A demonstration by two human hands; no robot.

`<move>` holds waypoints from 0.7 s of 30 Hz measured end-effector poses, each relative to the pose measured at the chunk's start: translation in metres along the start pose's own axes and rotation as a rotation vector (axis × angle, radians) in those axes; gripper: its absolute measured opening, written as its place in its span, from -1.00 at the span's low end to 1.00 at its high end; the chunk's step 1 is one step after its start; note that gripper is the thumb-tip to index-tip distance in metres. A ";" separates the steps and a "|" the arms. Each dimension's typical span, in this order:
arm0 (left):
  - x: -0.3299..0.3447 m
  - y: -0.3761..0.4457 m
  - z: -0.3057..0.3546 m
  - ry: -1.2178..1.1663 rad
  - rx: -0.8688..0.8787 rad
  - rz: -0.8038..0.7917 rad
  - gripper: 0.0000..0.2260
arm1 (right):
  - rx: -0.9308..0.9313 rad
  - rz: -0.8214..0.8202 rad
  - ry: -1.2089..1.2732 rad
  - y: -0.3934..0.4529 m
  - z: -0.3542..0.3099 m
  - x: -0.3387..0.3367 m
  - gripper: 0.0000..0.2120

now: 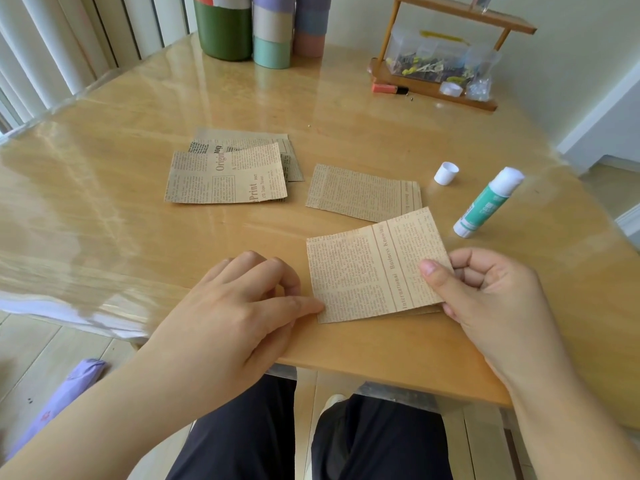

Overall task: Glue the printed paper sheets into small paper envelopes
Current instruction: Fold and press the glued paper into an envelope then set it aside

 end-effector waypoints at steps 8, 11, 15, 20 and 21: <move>0.001 0.001 -0.001 -0.007 0.005 0.006 -0.71 | 0.001 0.015 -0.355 0.011 -0.003 -0.021 -0.86; 0.002 0.001 -0.002 -0.004 0.010 0.017 -0.70 | 0.013 -0.021 -0.396 0.014 -0.002 -0.021 -0.85; 0.003 0.000 -0.002 -0.008 0.017 0.028 -0.70 | 0.015 -0.031 -0.415 0.017 0.000 -0.021 -0.83; 0.002 0.001 -0.002 -0.006 0.020 0.031 -0.70 | 0.000 -0.035 -0.448 0.018 0.000 -0.020 -0.82; 0.002 0.001 -0.002 -0.006 0.019 0.031 -0.69 | -0.002 -0.034 -0.455 0.018 0.000 -0.020 -0.82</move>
Point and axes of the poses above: each hand's wrist, its own y-axis towards the middle knuckle, its own x-axis out of the palm, z = x × y, the point moved 3 cm from there along y, towards the middle knuckle, and after that the axes turned 9 degrees about x, right-handed, at the moved point
